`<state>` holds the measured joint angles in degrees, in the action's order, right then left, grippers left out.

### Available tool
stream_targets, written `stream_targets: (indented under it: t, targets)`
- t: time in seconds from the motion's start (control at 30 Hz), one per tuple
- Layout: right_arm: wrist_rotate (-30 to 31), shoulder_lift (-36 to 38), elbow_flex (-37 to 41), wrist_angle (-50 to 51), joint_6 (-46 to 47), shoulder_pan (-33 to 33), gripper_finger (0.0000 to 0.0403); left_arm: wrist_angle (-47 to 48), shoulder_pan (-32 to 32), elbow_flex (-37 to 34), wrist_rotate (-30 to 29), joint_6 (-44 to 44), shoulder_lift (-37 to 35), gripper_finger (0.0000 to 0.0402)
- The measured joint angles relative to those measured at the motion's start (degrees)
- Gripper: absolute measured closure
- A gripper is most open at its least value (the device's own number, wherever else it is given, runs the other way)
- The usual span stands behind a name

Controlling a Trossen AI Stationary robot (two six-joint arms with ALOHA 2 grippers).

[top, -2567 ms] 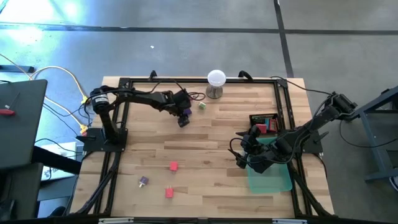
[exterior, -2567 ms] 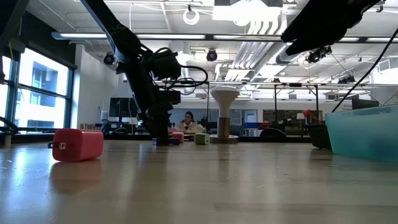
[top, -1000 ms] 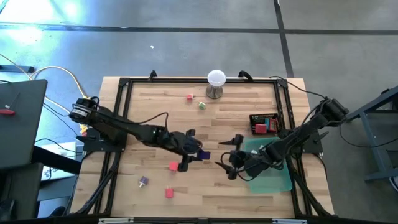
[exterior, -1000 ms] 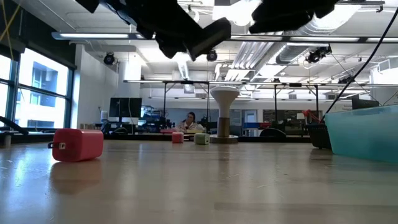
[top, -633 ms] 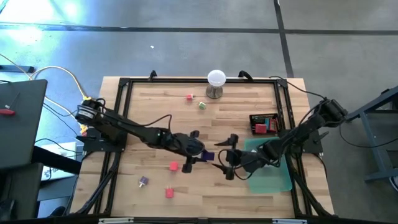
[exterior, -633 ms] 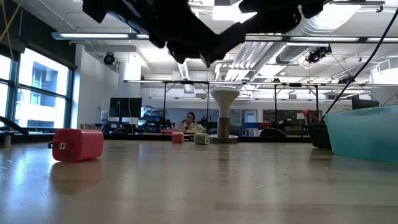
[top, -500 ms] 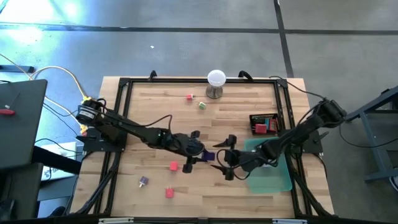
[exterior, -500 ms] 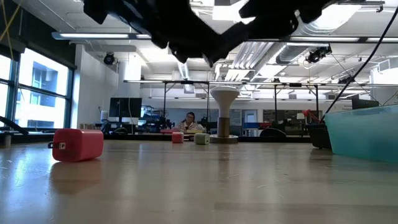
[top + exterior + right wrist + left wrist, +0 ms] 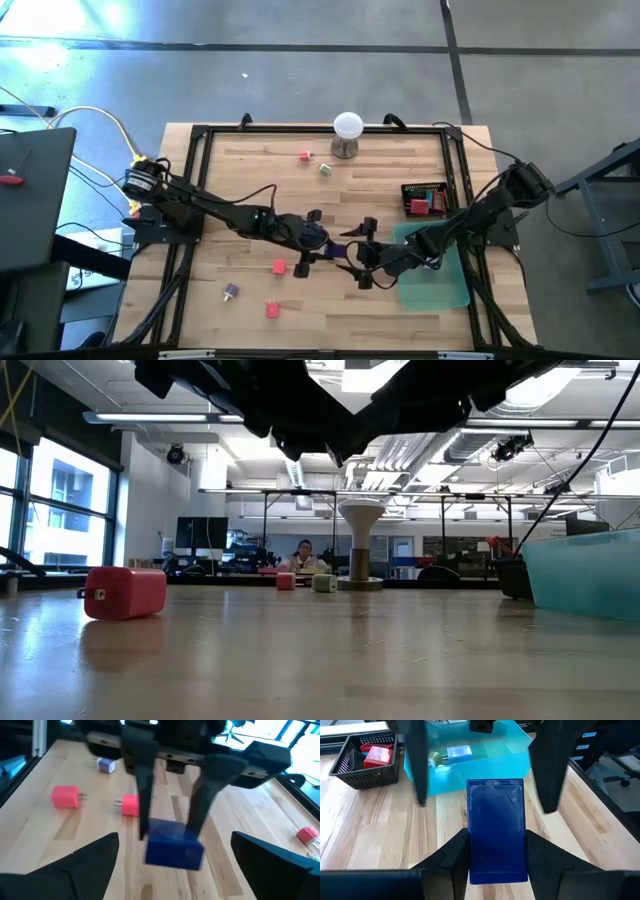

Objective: Pick & Place Office items
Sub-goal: Put the violet digital clock into the black basket

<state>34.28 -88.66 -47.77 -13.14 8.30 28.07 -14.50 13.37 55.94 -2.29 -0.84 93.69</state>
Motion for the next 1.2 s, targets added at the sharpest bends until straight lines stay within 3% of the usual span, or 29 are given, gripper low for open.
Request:
stream_targets:
  t: [0.23, 0.7, 0.97, 1.07, 1.2]
  targets:
    - [0.1, 0.0, 0.0, 0.1, -0.4, -0.1, 0.0050, 0.0, 0.0, 0.0, -0.6, 1.0, 0.0, 0.0258]
    - [-0.5, 0.0, 0.0, 0.0, -0.4, -0.3, 0.0165, -0.1, 0.0, 0.0, -0.6, 1.0, 0.0, 0.0258]
    - [-9.2, 0.0, 0.0, 0.1, 3.0, -3.8, 0.0229, -0.2, 0.0, 0.0, -0.6, 1.5, -0.1, 0.0258]
    - [-10.0, 0.0, 0.0, 0.4, 3.7, -4.3, 0.0257, 0.1, 0.0, 0.0, -0.9, 1.1, -0.1, 0.0258]
    - [-10.1, 0.1, 0.0, 0.4, 3.7, -4.3, 0.0261, 0.1, 0.0, 0.0, -0.9, 1.0, -0.1, 0.0258]
